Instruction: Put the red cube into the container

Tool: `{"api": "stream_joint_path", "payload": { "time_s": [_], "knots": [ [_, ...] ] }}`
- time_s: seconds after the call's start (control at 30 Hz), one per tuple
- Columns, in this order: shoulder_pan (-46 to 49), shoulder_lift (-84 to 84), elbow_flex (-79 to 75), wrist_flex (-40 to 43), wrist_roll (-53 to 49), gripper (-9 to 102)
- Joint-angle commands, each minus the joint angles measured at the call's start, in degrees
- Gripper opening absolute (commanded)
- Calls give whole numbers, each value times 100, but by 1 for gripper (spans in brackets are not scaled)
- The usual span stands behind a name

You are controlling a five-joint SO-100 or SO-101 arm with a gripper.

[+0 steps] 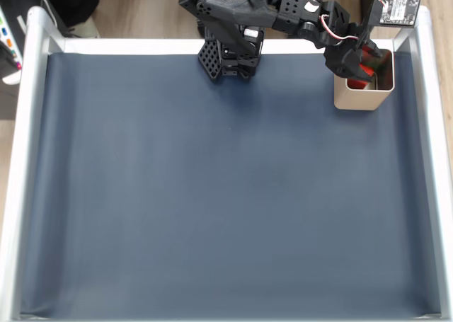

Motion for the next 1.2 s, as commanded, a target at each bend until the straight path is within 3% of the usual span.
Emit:
{"api": "stream_joint_path", "payload": {
  "time_s": [0.0, 0.1, 0.27, 0.7, 1.17],
  "knots": [
    [9, 202, -88, -114, -62, 21],
    [26, 272, -141, -123, -88, 17],
    [308, 404, -334, -308, -79, 0],
    [3076, 686, -475, -334, -35, 0],
    [5581, 1740, 1107, -589, 114, 0]
  ]
}}
